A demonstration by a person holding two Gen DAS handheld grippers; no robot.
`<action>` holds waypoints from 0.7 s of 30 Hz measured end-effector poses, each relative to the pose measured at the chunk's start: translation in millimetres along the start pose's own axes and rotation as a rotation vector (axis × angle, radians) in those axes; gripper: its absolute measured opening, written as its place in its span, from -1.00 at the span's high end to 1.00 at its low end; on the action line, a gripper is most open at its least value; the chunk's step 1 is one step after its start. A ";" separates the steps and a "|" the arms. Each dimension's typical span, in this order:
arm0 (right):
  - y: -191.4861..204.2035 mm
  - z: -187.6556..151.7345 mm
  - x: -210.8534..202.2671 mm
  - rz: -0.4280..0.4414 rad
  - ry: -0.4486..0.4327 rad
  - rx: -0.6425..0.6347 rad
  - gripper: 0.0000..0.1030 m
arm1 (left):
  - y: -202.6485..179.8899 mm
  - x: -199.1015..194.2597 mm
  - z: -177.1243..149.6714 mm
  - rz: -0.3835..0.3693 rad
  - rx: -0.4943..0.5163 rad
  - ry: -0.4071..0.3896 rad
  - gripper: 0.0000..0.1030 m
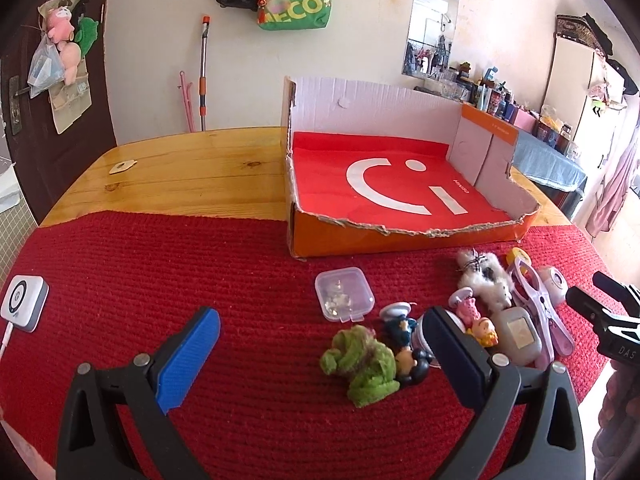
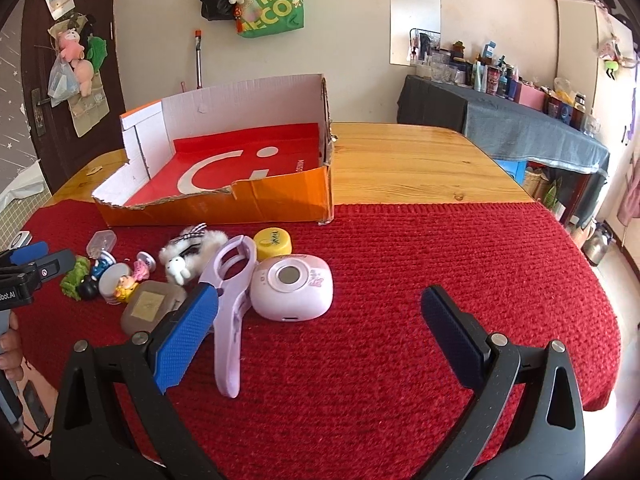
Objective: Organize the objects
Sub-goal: 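Grasp the clear plastic box with the left tool while the right tool grasps the pink round device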
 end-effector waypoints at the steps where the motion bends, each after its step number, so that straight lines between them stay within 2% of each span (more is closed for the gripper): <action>1: -0.8 0.5 4.6 -0.003 0.018 -0.011 -1.00 | 0.6 3.3 2.7 -0.003 0.002 0.012 -1.00; 10: 0.1 -1.6 33.5 -0.020 0.110 -0.085 -1.00 | 4.0 38.7 13.7 -0.037 0.032 0.137 -1.00; 21: -8.6 2.1 45.8 0.011 0.147 -0.056 -1.00 | 9.6 41.6 17.1 -0.058 0.034 0.152 -0.92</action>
Point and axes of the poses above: each gripper's, at about its wrist camera, not at the fingertips, and x roughly the way its jaws point, y to its left, z to its top, the point moved 5 cm from there along x, roughly the way its jaws point, and after that the axes turned 4 degrees about y, right-handed, at the moved point
